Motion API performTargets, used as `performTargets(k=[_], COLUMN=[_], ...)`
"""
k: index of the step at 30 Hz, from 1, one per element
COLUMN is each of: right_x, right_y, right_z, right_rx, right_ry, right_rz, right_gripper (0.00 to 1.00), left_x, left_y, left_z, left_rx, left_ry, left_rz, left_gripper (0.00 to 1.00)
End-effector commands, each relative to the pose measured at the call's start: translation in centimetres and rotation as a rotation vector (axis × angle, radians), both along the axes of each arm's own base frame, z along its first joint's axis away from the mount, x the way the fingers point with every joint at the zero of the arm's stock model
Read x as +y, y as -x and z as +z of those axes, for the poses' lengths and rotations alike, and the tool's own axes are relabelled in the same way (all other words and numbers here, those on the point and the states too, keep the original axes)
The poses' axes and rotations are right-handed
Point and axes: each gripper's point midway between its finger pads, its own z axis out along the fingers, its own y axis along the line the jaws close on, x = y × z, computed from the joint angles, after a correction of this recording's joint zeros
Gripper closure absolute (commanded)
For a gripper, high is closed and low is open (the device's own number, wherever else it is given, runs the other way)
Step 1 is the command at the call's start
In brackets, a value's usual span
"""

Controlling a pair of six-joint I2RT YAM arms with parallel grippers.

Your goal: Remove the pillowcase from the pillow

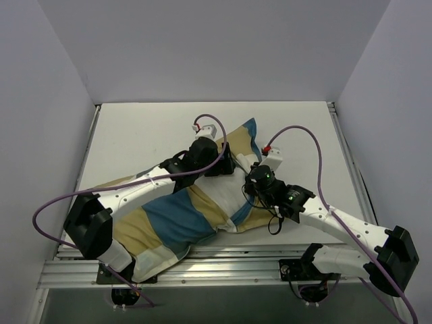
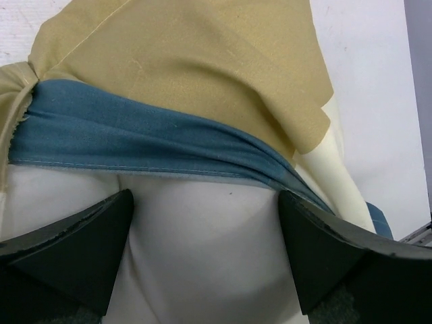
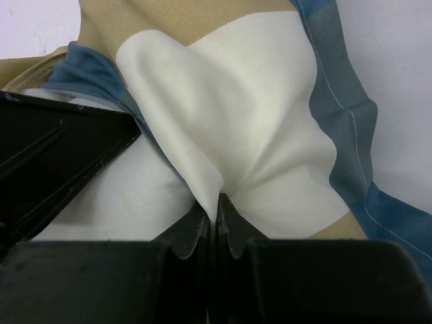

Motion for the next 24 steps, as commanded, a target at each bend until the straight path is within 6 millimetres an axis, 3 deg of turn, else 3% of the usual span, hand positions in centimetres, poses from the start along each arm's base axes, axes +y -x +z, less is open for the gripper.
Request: performTargets(k=[1,9,11,15,18,19,22,23,24], right_x=[-0.7,-4.1,-3.7,-1.7,-0.9,-0.9,-1.3,-1.4,-1.5], right_y=[0.7,-1.1,-1.3,-1.4,-1.5,-1.6,-2.1,-2.3,-2.4], right_z=[-0.4,-1.1,-1.2,-2.1,-2.3,-2.0,-0.8,-0.3,0.1], right_rx=[0.049,0.099,0.104,0.139,0.138,0.129,0.094,0.082,0.067], right_ry=[0.014,0.050,0.058,0.041,0.034,0.036,0.079,0.092,0.108], right_rz=[0.008,-0.037,-0.010,0.083,0.119,0.121,0.135,0.138,0.143], right_gripper=[1.00,1.00,1.00,1.00,1.00,0.98,0.90,0.88,0.85], left_x=[-0.4,-2.1,-2.5,-3.6,-3.9,-3.8,-3.5,-3.5,-3.3], left_y=[2.4,3.3,3.4,3.5,3.8,3.9,4.1,4.3,4.4], left_z=[-2.8,-5.0,-5.8,-8.0,-9.7,-10.3,-10.7,-10.7,-10.6], left_rx=[0.079,0.072,0.074,0.092,0.109,0.118,0.122,0.120,0.118], left_ry=[-0.004,0.023,0.024,0.004,-0.013,-0.019,-0.029,-0.031,-0.034], left_rz=[-0.055,-0.122,-0.130,-0.150,-0.154,-0.151,-0.153,-0.159,-0.162], left_gripper=[0.02,0.00,0.00,0.12,0.32,0.50,0.81,0.96,0.98])
